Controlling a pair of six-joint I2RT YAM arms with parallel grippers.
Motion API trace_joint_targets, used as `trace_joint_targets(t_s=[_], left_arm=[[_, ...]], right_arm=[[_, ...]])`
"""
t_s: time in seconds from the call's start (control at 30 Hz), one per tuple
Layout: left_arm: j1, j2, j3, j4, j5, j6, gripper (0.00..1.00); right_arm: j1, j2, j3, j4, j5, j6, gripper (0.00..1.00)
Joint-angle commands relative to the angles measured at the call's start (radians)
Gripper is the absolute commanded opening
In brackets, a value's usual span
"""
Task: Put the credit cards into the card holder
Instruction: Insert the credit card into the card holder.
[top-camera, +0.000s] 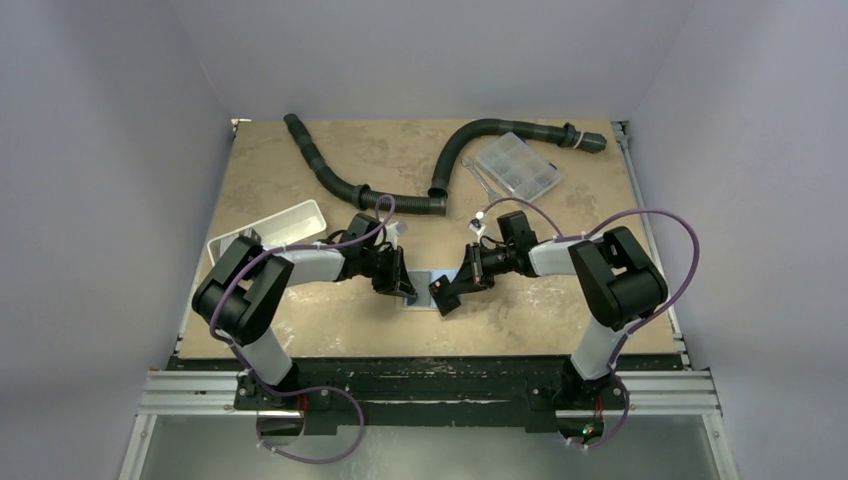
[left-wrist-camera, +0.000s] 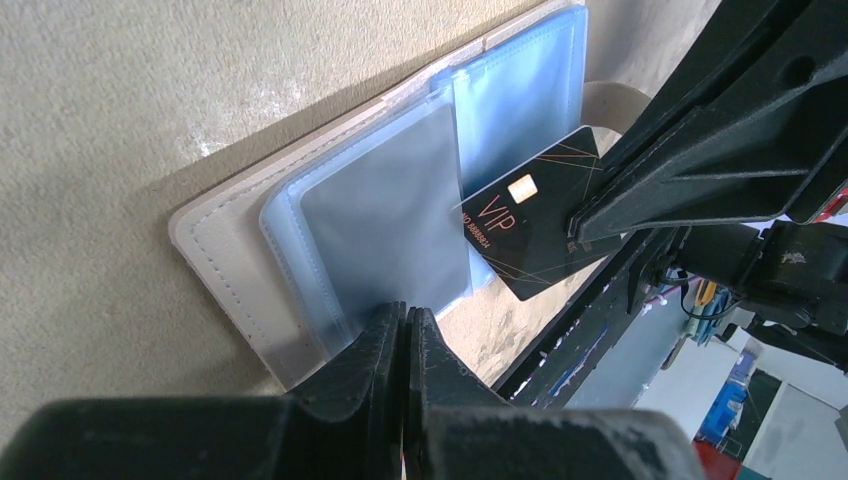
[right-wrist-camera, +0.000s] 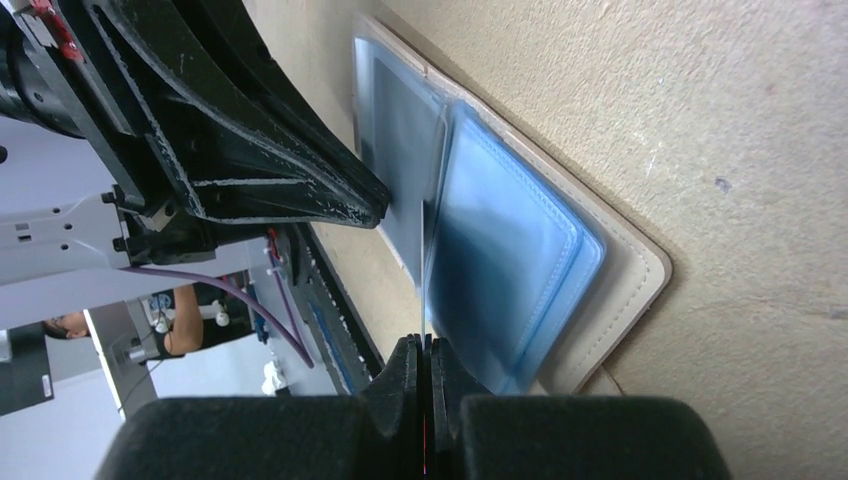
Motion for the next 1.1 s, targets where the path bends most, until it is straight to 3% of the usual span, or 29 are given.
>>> trace_joint_targets(t_s=[0.0, 0.4, 1.07], left_arm=[[0.001, 0.012, -0.023, -0.005, -0.040, 0.020, 0.00], [0.002, 0.014, -0.043, 0.023, -0.023, 0.000, 0.00], [0.002, 0.016, -0.048, 0.026, -0.012, -0.007, 0.00]], right_arm=[[0.007, 0.015, 0.020, 0.094, -0.023, 0.042, 0.00], [0.007, 0.078, -0.003, 0.413, -0.018, 0.194, 0.00], [0.021, 0.150, -0.078, 0.640, -0.005, 0.221, 0.00]])
